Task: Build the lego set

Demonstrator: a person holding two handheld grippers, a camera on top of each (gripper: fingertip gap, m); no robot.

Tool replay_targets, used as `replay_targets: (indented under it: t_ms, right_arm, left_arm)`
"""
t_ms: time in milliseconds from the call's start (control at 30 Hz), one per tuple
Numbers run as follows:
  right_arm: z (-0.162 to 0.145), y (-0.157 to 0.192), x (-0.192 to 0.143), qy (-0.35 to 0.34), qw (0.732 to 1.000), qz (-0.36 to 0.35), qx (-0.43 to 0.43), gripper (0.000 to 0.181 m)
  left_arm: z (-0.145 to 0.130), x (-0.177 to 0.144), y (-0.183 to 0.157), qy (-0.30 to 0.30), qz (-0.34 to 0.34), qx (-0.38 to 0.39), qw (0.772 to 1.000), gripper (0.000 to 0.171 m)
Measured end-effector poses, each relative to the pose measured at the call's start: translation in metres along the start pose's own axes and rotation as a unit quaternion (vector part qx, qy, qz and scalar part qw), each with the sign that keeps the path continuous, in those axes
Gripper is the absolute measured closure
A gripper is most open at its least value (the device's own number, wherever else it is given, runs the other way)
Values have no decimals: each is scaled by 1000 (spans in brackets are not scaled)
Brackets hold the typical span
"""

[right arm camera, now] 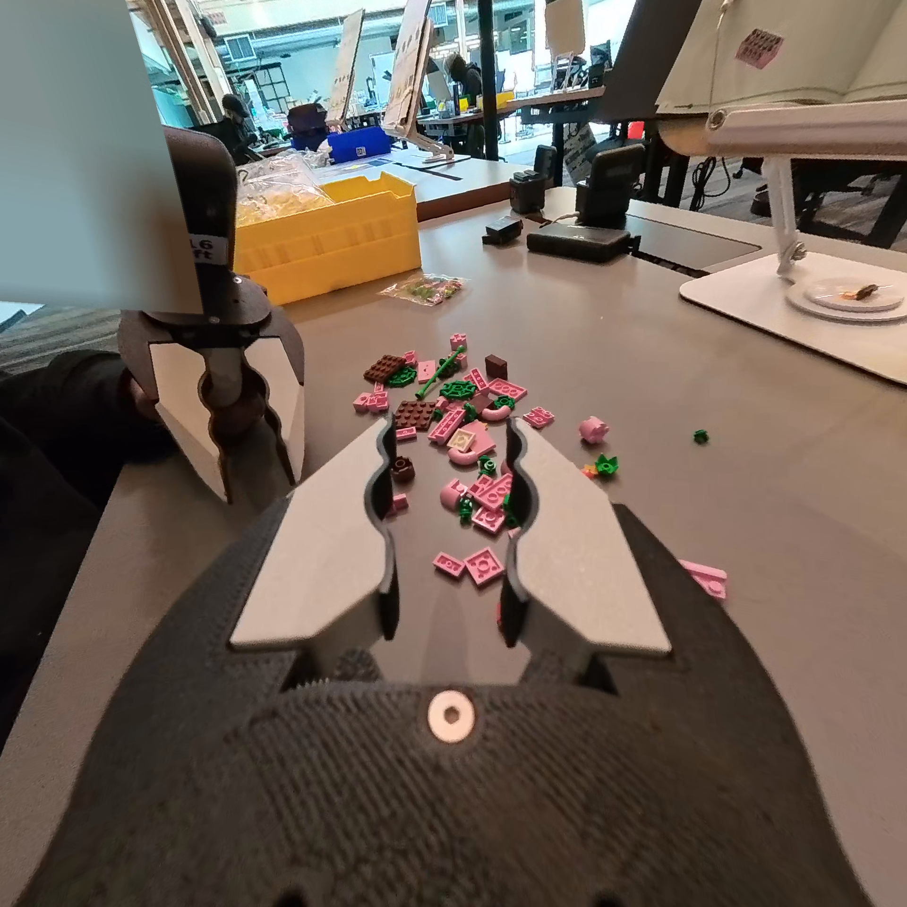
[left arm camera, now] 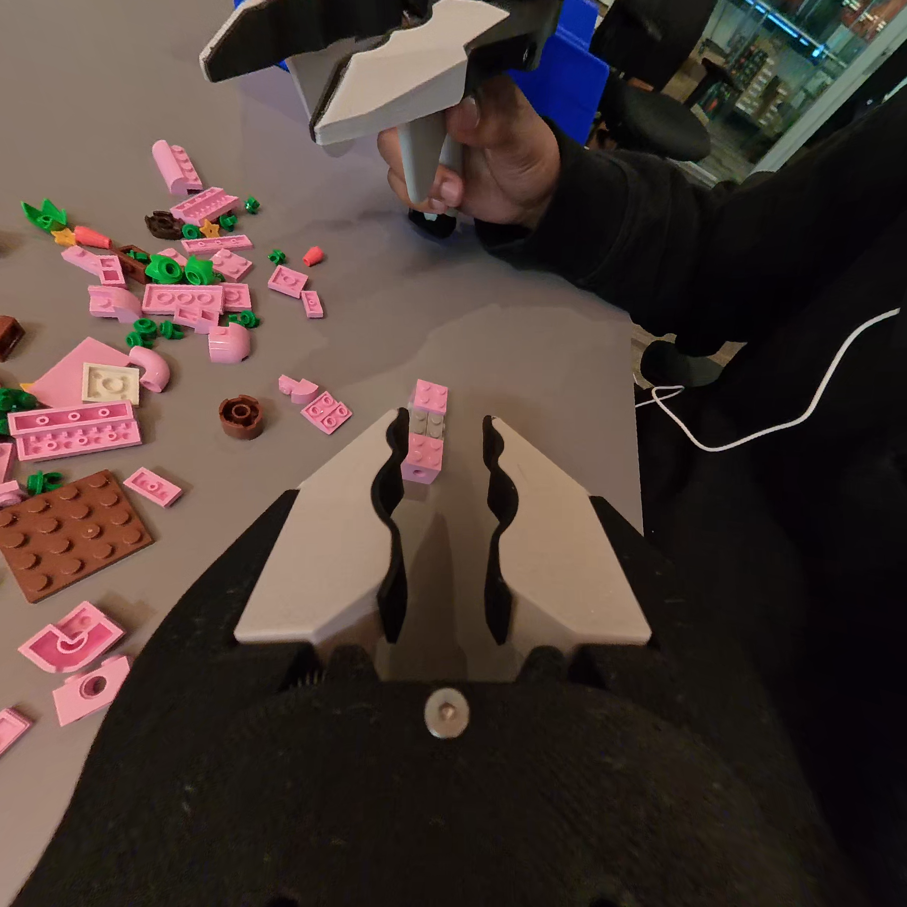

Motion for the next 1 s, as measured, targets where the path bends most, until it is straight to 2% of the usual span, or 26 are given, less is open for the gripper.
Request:
replay_targets:
  t_ms: [300, 467, 600, 833, 900, 1000]
  right_arm:
    - [0, -2, -2, 1, 1000, -9, -1, 138]
    - [-7, -23, -16, 51, 994, -98, 11, 147]
    - [-20, -35, -23, 109, 985, -135, 22, 134]
    - [-38, -28, 1, 198, 973, -114, 4, 145]
    - [-40, -27, 6, 210, 972, -107, 8, 152]
    - [-44, -29, 12, 228, 969, -92, 23, 152]
  left_arm:
    - [-1, 1, 4, 5, -10, -31, 999, 141]
    - [-1, 1, 3, 10, -14, -31, 999, 140]
    - [-1, 1, 3, 9, -9, -28, 1000, 139]
    - [-1, 1, 3, 5, -10, -27, 1000, 139]
    - [-1, 1, 3, 5, -10, -28, 1000, 139]
    - [-1, 1, 2, 7, -11, -27, 1000, 139]
Point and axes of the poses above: each gripper's, where its closed fingertips meet, x out along the fingers, z out of its top, y = z × x across the jaws, the point moved 6 cm from there along -x, back along the fingers, and after that the axes turned 12 degrees about z, right-handed, at the moved point
